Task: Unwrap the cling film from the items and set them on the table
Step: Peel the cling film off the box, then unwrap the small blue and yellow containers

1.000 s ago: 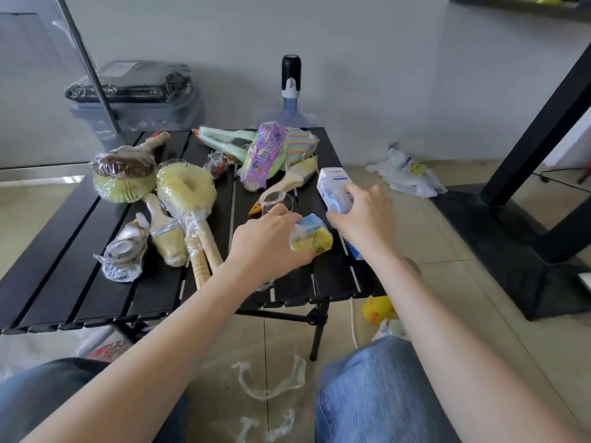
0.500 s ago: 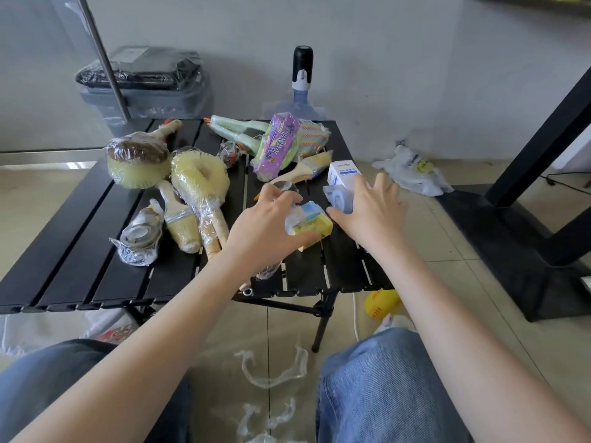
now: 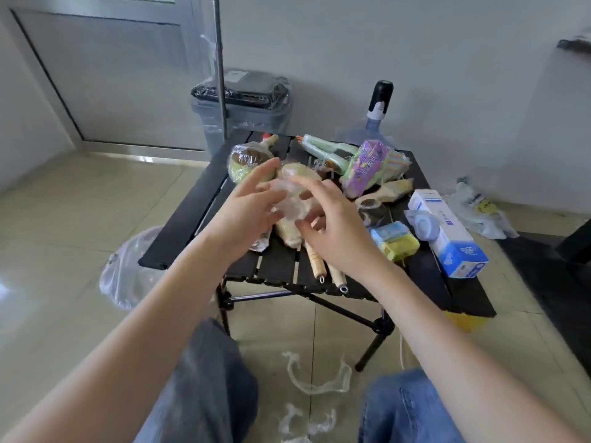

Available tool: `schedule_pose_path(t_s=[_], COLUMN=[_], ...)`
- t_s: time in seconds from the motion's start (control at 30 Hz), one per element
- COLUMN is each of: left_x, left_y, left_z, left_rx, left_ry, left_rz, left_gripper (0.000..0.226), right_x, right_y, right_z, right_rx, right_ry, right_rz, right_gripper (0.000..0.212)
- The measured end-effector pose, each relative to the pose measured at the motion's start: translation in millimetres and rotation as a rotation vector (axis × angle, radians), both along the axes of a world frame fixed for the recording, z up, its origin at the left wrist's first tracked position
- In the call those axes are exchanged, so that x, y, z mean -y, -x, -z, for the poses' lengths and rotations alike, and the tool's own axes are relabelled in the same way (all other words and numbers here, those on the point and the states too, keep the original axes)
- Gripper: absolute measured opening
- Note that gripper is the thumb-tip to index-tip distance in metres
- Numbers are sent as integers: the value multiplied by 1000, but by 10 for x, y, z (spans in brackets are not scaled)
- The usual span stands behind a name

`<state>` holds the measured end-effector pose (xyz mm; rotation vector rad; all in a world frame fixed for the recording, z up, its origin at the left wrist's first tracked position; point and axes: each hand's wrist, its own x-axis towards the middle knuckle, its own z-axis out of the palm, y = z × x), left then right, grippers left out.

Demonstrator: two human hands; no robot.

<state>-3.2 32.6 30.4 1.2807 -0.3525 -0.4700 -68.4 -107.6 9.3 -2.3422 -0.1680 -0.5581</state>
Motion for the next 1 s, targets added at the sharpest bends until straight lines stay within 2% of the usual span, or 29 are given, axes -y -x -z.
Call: schedule_pose_path(t_s=[0.1,0.17,0.27,0.37,0.43,0.5,0.57,0.63,0.7,0.77,0.9,1.0], left_x=[-403,-676,-1088,-1472,-1659,-1791,-1880,-1939,-1964,-1935,-1637,-1140], left_y=[-109,-180,-322,-510,-690,-848,-949,-988,-986,-956,-837,-616], left_z=[88,117,167,303,511,743,956,1075,1089,1012,715,526], left_rx=[71,178,296,360,392,416,436,417,372,408,564,732], left_ry=[-54,-218,-319,-419,-552,-655,-767,-883,-890,-830,-673,-614], left_rz=[-72,-112,-163,-305,-444,-536,-505,-418,-384,-427,-477,-401], left_gripper=[25,14,16,19,20,22,33,52,64,64,52,41], right_x=[-357,-586,-940,-1302,-1503,-1646,-1723,-1736,-1706,-1617,-1255,-798], right_y=[-273,-462,-783,-1099,-1274,-1410,-1510,-1567,-1573,-1527,-1274,-945], right_z=[17,14,65,199,295,385,450,480,476,431,200,41], right_rx=[105,151,210,131,-9,-192,-309,-325,-285,-225,-26,47], right_ry=[-81,-113,-114,-103,-19,154,325,375,327,265,195,178], right_rz=[25,17,9,-50,-131,-222,-254,-237,-205,-170,-83,24], right_gripper=[40,21,13,15,30,46,52,52,51,49,39,31])
